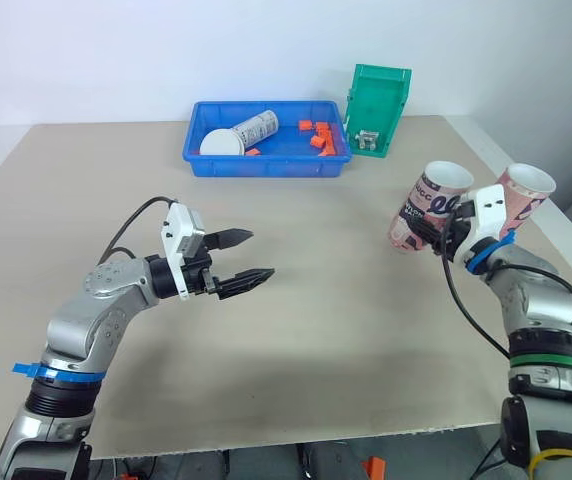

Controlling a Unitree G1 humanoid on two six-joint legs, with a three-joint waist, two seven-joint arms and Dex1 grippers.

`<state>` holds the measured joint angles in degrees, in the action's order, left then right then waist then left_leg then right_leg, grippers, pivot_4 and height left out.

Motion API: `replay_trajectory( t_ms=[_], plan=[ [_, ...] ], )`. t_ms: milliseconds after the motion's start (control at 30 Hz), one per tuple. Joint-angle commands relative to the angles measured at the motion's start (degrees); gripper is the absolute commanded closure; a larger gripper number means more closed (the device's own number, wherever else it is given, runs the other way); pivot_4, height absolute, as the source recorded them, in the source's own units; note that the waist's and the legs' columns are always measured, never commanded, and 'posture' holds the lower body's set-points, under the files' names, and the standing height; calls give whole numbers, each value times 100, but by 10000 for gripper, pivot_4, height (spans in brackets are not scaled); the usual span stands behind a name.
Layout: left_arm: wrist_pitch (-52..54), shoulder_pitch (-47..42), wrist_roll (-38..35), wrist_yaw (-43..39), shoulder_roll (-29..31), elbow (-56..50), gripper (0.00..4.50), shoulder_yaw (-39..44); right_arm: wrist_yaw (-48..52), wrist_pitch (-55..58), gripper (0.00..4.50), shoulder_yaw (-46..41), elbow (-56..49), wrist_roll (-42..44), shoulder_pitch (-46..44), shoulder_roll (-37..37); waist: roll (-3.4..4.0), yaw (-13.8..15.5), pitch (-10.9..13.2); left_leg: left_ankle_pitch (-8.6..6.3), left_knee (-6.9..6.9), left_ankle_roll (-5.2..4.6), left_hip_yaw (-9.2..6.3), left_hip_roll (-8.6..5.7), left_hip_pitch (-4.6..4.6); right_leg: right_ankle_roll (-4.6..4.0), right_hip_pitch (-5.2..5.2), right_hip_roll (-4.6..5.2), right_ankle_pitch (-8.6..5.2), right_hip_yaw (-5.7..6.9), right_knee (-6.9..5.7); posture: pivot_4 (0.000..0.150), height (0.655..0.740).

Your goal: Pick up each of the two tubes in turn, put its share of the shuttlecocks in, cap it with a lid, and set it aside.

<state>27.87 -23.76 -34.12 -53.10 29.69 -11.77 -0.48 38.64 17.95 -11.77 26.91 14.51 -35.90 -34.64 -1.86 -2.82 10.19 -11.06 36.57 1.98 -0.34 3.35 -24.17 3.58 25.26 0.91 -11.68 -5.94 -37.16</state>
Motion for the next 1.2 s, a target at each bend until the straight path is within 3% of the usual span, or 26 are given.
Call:
replay_trajectory(
  t_ms=[33, 233, 533, 767, 967, 1200],
  plan=[
    [-65, -29, -23, 12, -16, -171, 0, 69, 286, -35, 1177, 155, -34, -32, 86, -67, 0, 2, 0, 0, 0, 0, 0, 0, 0, 0, 0, 0, 0, 0, 0, 1500, 7037],
    [142, 49, -177, 133, 13, -265, 0, 194, 282, 45, 424, 198, 240, -148, 113, -227, 1, 3, 0, 0, 2, 0, 0, -2, 0, 3, 0, 0, 2, -4, 0, 1500, 7037],
    [381, 262, -292, 149, 302, -448, 0, 417, 927, -70, 424, 361, 255, -470, 423, -1046, 1, 4, 1, 0, 2, 0, 0, -3, -1, 3, 0, 0, -1, -6, 0, 1500, 7037],
    [700, 1130, -601, 392, 520, -767, 0, 960, 2450, 878, 424, 227, -2196, 669, 1838, -1646, 7, -16, 2, -5, -3, -7, 0, 0, 4, 4, 0, -2, -11, -6, -2, 1500, 7037],
    [612, 1654, -554, 955, 400, -819, 0, 1399, 2349, 1599, 424, 286, -3543, 1468, 2069, -1316, 5, 4, 4, -1, 25, -10, 0, 1, 7, -17, -6, -2, -8, -6, -6, 1500, 7037],
    [590, 1910, -552, 992, 400, -722, 0, 1437, 1906, 1809, 424, 1147, -4315, 1449, 1895, -551, 3, 4, 3, -2, 68, -8, 1, 0, -5, -13, -14, -1, -4, -9, -6, 1500, 7037]
  ],
)
